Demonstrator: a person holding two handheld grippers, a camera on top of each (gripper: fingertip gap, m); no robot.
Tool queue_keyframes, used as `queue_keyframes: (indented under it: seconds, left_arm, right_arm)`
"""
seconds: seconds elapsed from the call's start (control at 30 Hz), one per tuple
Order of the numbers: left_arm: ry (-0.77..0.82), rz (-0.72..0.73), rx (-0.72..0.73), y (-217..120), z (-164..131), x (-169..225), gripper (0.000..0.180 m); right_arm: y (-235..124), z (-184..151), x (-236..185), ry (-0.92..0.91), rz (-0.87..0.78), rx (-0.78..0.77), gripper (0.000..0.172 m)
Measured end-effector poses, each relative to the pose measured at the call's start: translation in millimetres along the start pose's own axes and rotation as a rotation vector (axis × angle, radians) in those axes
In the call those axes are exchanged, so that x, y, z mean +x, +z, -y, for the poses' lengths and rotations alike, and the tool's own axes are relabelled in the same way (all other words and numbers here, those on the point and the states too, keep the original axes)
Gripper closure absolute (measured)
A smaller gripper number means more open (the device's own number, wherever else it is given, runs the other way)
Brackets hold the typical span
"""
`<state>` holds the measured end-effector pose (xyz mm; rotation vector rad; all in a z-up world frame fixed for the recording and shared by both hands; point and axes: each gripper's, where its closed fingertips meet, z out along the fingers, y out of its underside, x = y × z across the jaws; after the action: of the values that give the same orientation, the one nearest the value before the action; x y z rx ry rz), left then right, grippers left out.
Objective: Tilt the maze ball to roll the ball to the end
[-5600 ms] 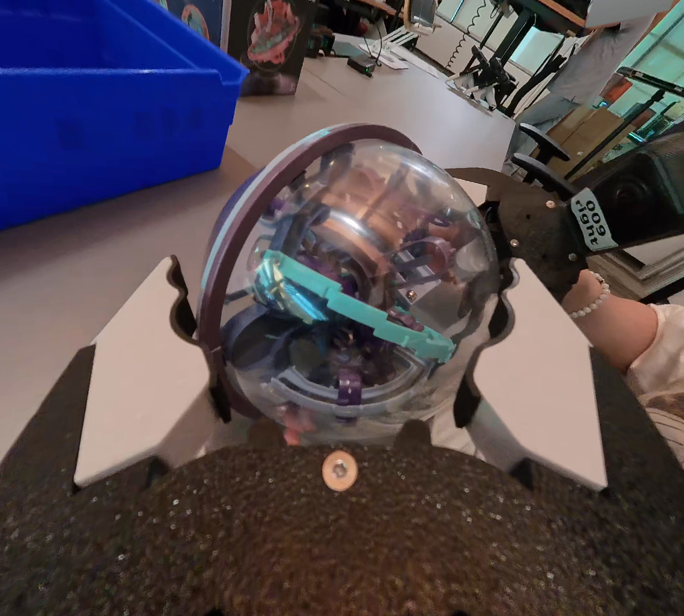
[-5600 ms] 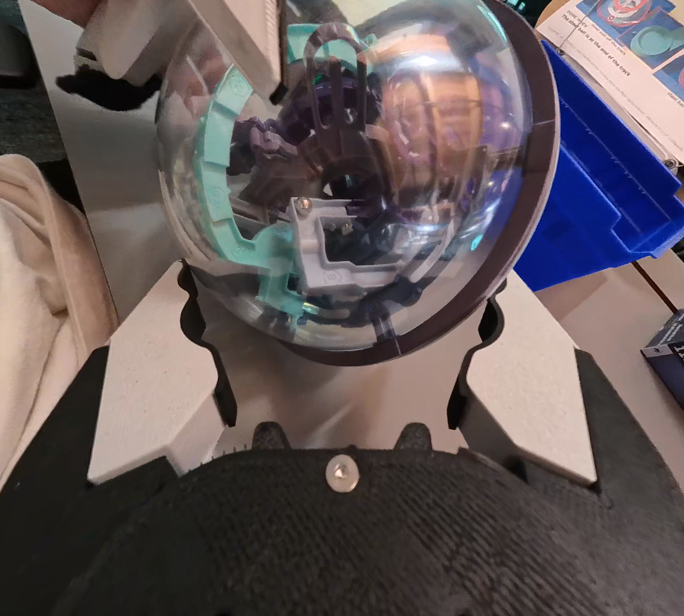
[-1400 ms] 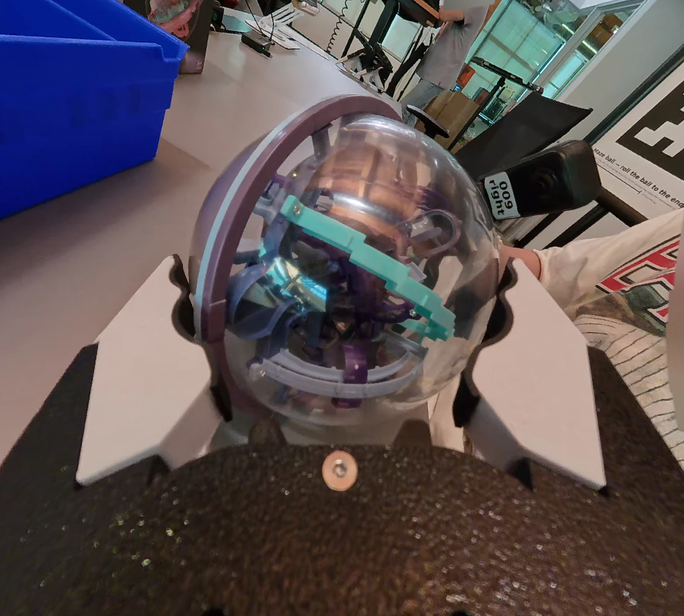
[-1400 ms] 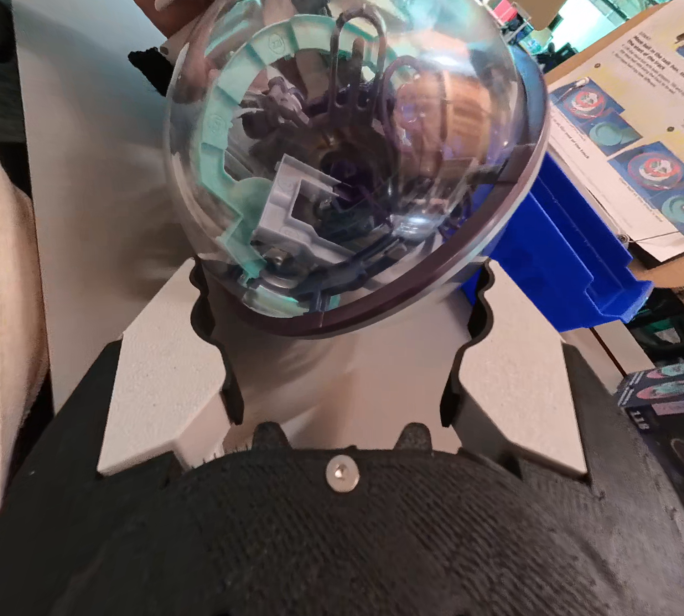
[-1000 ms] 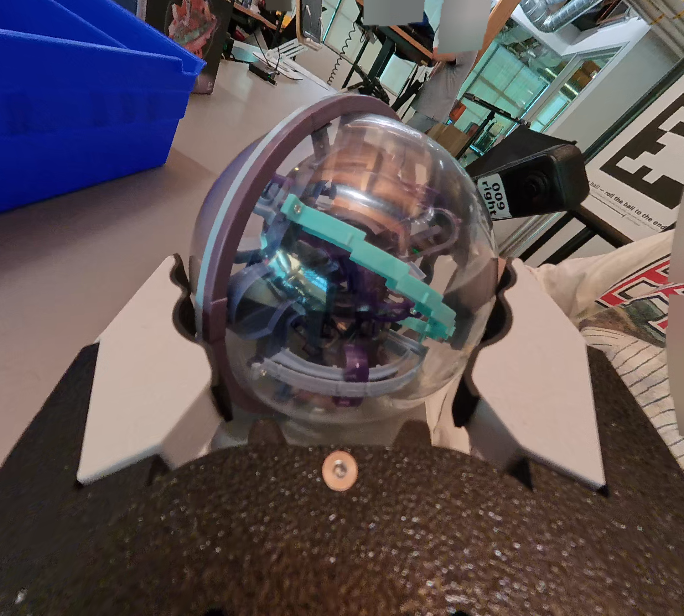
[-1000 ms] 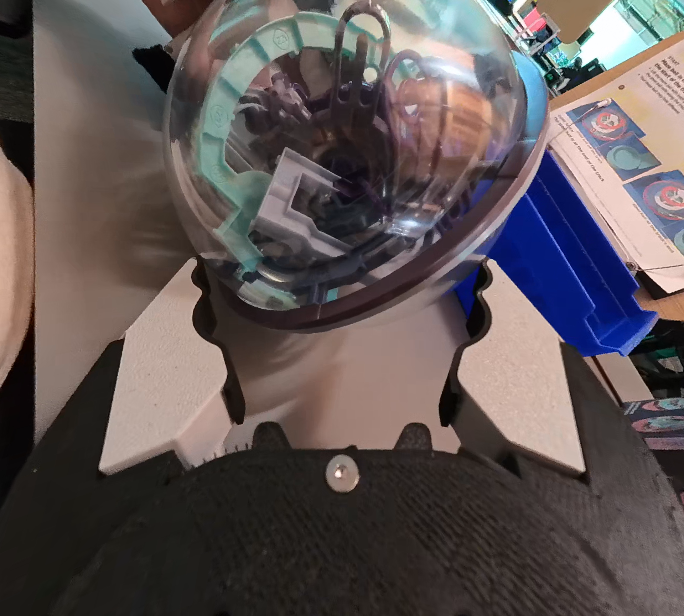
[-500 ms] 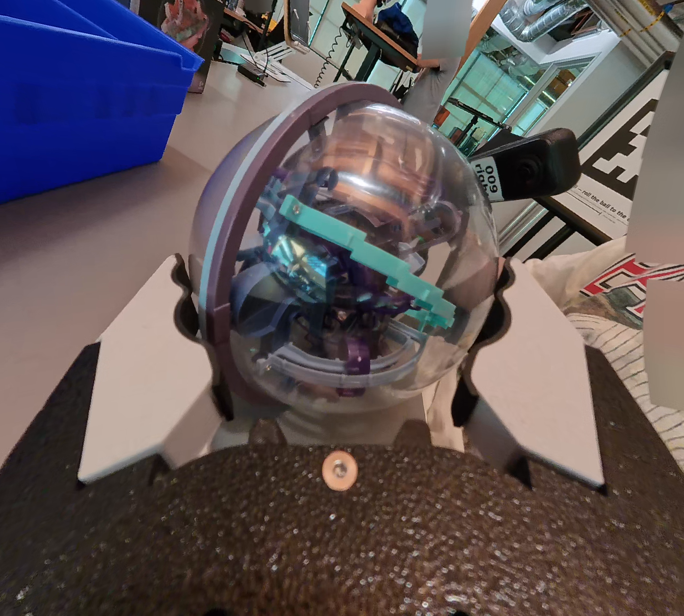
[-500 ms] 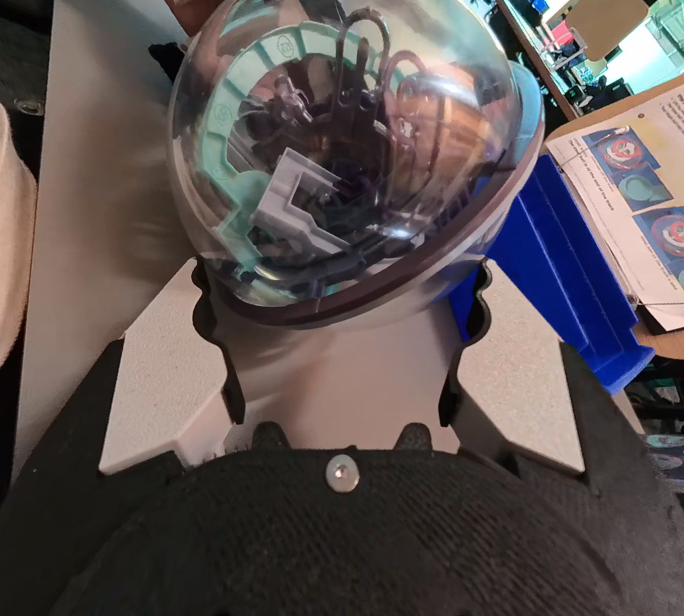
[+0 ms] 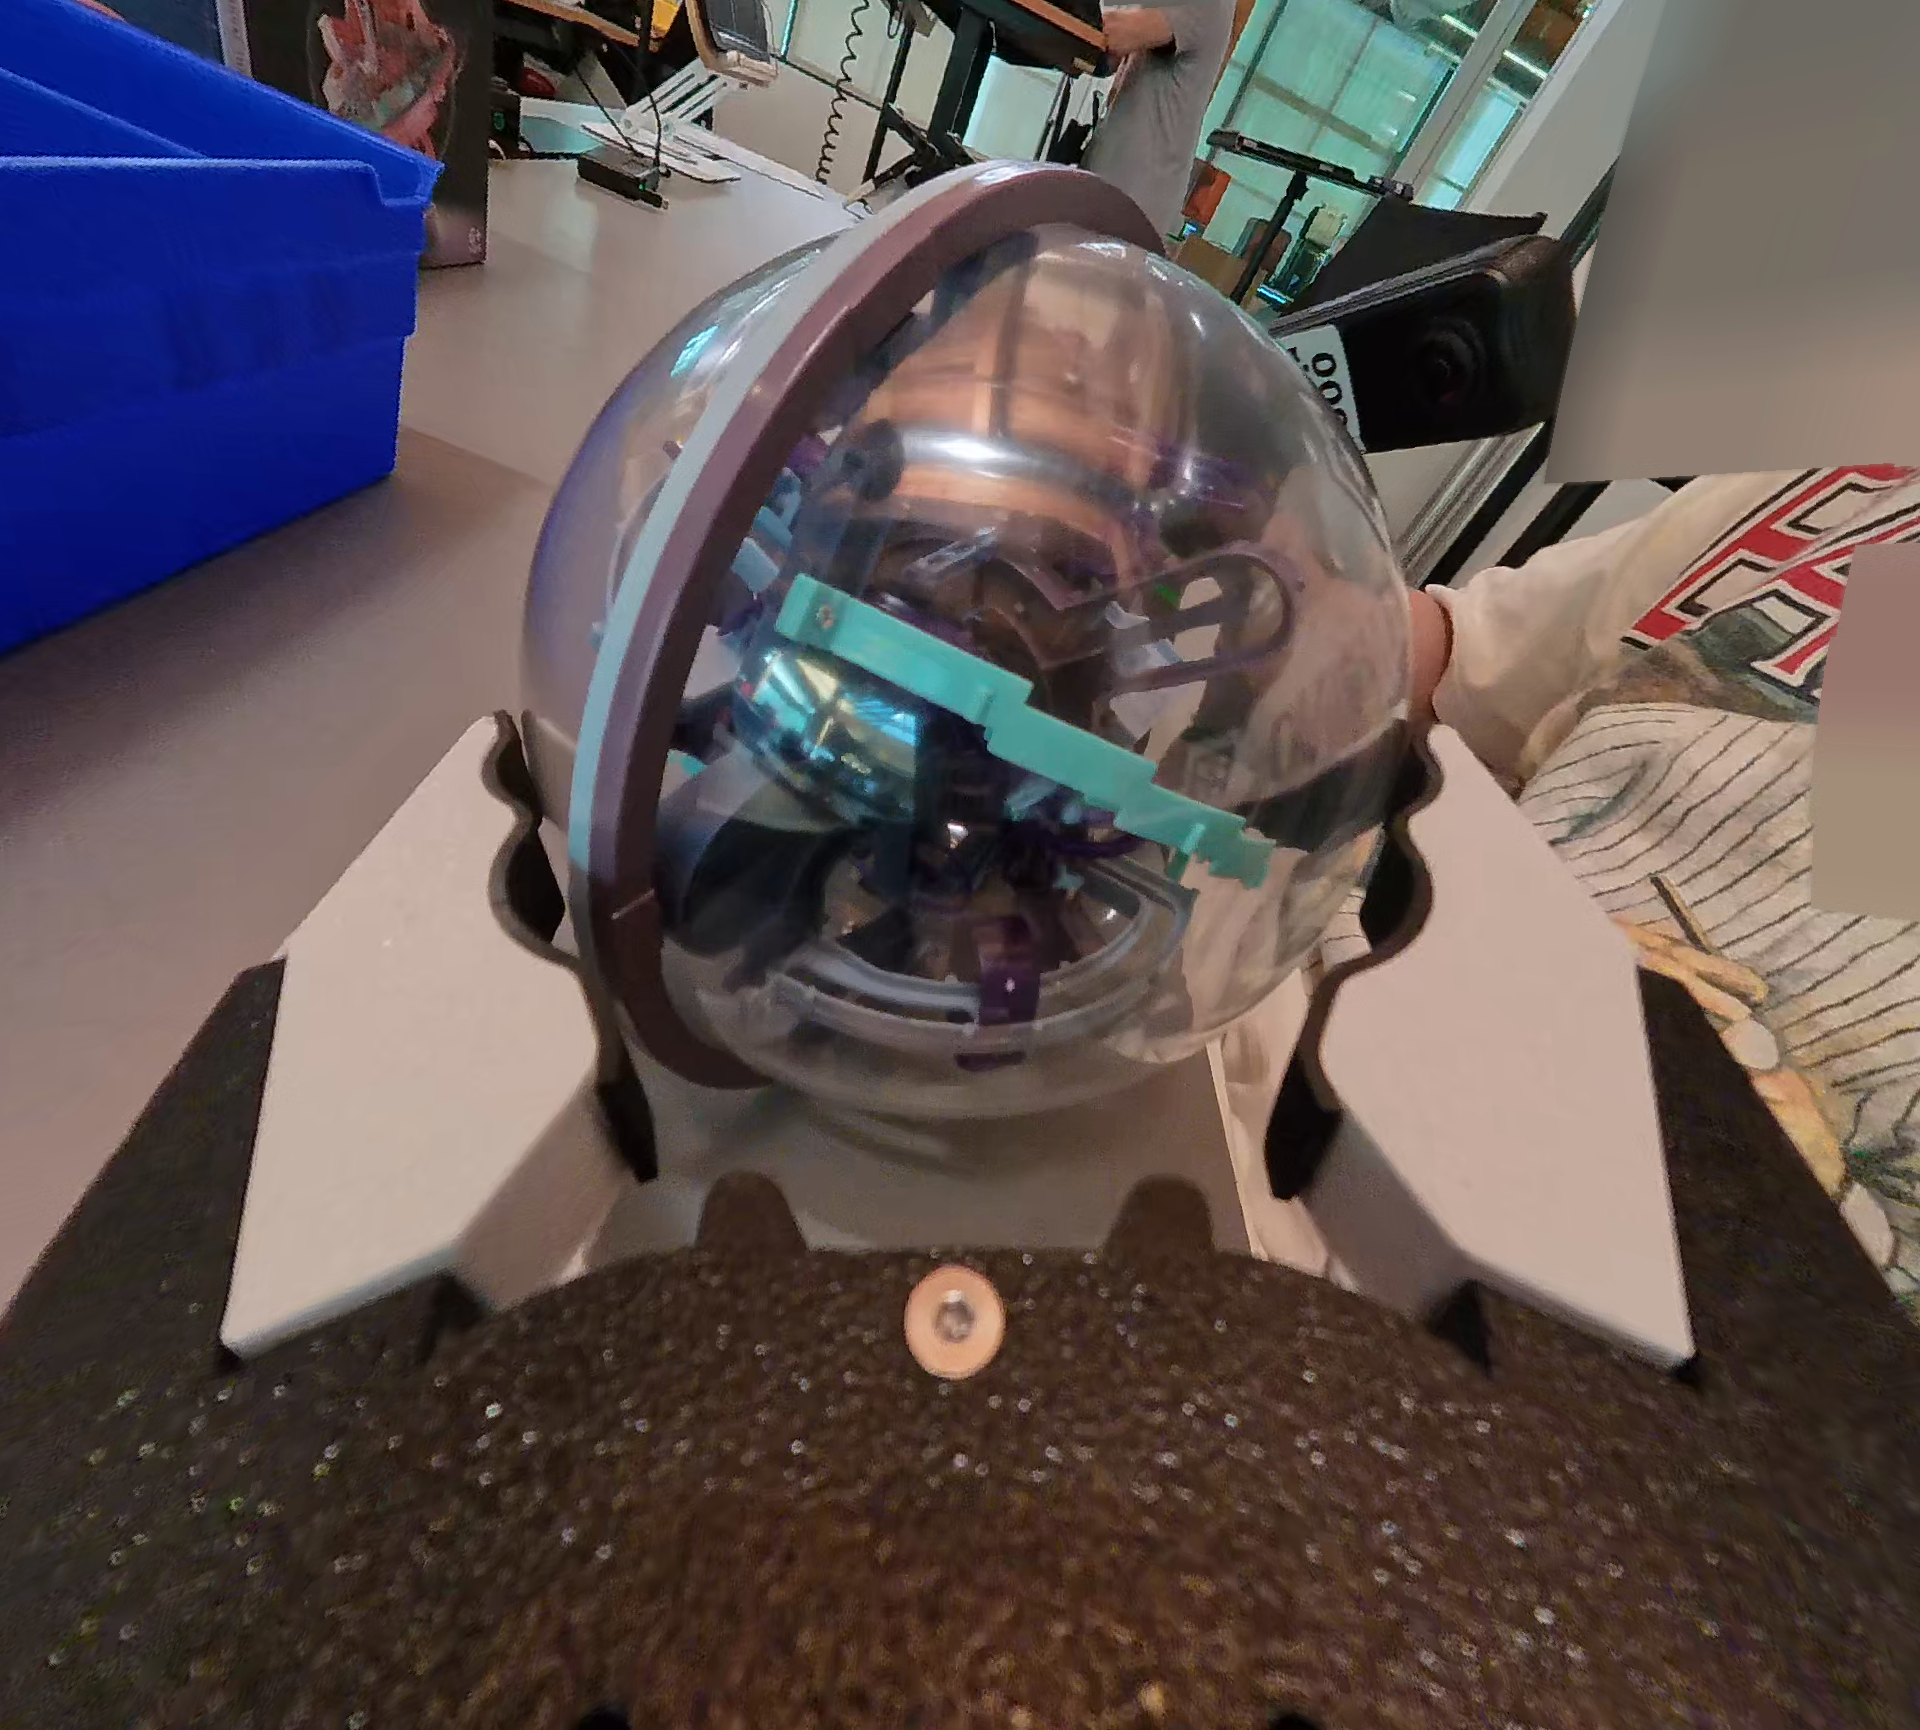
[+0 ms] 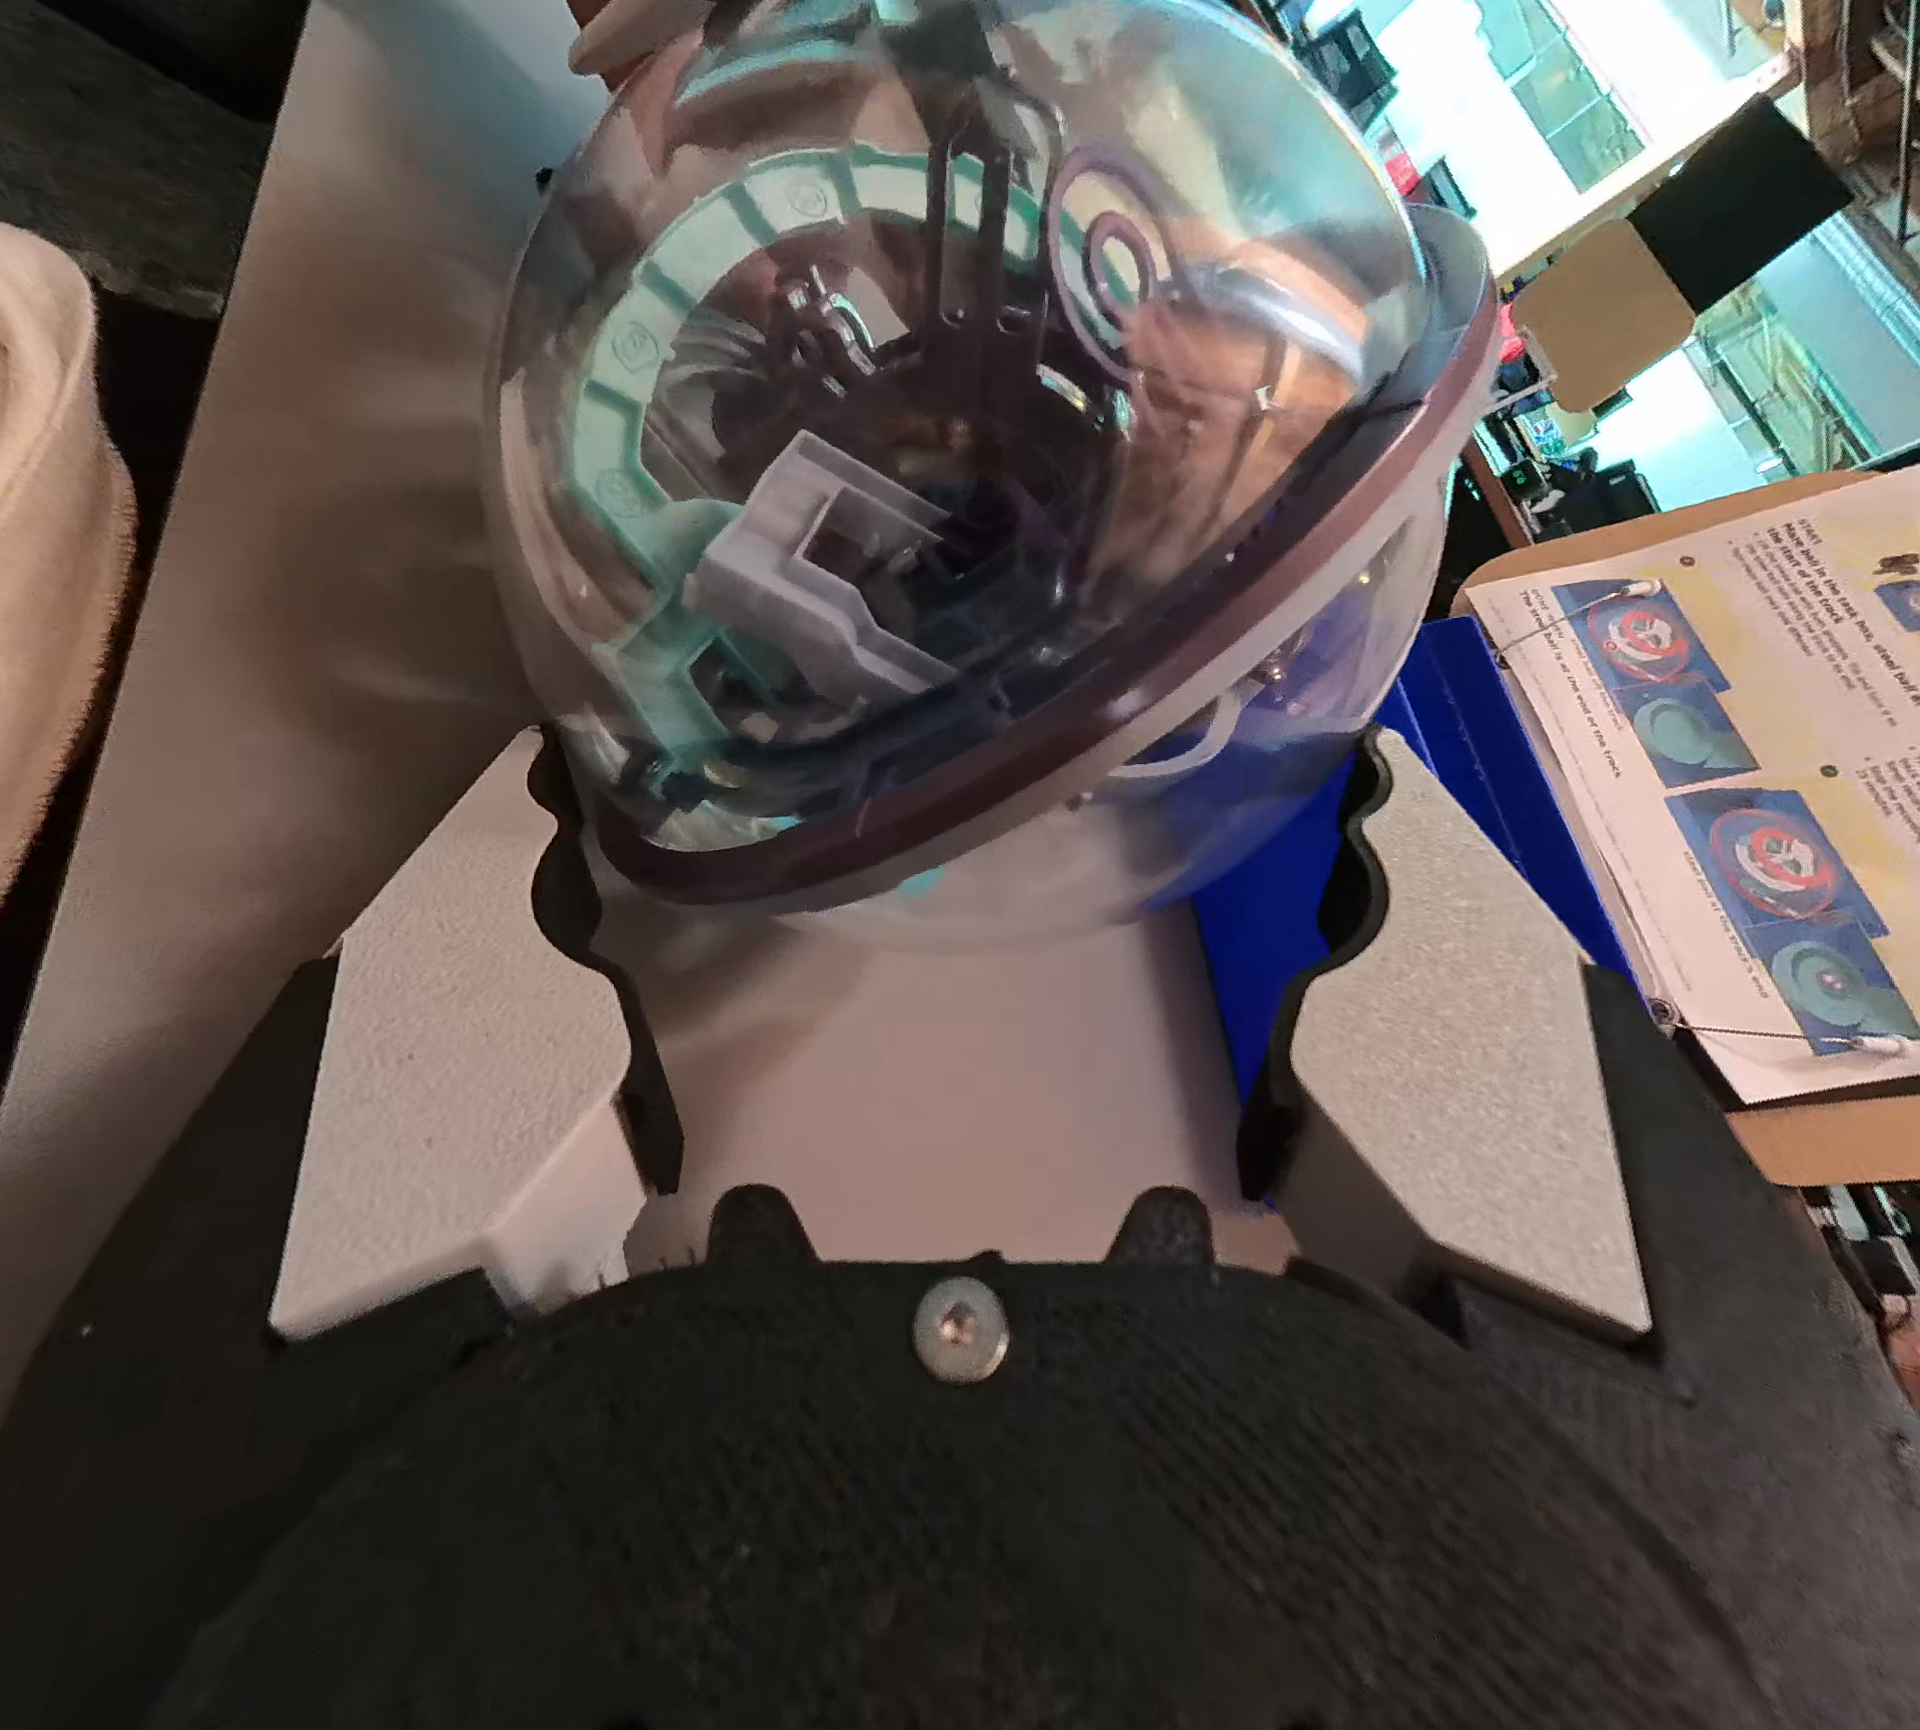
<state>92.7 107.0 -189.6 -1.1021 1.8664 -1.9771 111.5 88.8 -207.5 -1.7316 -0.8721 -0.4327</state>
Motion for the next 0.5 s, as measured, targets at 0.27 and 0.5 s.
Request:
queue_keyframes:
  seconds: [0.27, 0.5]
  left_arm:
    - [0.019, 0.01, -0.005, 0.7, -0.5, 1.1, 0.028]
    - [0.152, 0.024, -0.041, 3.9, -4.0, 11.4, 0.028]
  right_arm:
    - [2.9, 8.0, -2.4, 0.128, 0.017, 0.087, 0.025]
    - [6.6, 5.1, -12.1, 0.205, 0.044, 0.083, 0.014]
